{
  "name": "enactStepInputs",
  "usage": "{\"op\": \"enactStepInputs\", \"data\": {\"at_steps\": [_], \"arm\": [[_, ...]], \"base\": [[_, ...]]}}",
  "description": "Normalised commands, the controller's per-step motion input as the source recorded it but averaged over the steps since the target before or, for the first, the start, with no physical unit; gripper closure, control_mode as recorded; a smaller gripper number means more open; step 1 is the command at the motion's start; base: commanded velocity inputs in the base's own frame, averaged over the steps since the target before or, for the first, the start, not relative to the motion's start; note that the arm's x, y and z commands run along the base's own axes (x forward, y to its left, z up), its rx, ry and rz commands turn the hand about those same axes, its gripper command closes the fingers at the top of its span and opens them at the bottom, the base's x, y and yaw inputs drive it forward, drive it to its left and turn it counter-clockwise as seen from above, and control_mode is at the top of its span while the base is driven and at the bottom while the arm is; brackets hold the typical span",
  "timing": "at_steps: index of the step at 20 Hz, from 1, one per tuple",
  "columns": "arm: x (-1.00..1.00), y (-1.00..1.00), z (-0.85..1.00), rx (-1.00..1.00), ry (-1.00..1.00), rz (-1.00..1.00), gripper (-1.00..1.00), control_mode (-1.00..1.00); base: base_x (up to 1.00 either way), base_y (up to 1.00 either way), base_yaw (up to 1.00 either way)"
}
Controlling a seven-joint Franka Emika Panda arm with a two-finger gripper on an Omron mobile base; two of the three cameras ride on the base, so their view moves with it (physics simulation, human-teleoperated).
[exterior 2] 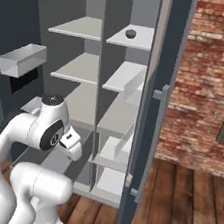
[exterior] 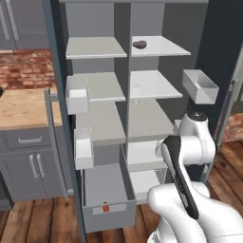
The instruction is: Take the carrot and eggplant from the fridge shelf and place them in the freezer drawer to begin freezing them.
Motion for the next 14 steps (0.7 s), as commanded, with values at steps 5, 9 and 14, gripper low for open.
{"op": "enactStepInputs", "data": {"at_steps": [5, 9, 14], "arm": [[0.00, 0.00, 0.00, 0.00, 0.00, 0.00, -1.00, 1.00], [0.00, 0.00, 0.00, 0.00, 0.00, 0.00, -1.00, 1.00], [0.00, 0.00, 0.00, 0.00, 0.00, 0.00, -1.00, 1.00]], "base": [[0.39, -0.07, -0.18], [0.39, -0.08, -0.12], [0.24, -0.21, -0.04]]}}
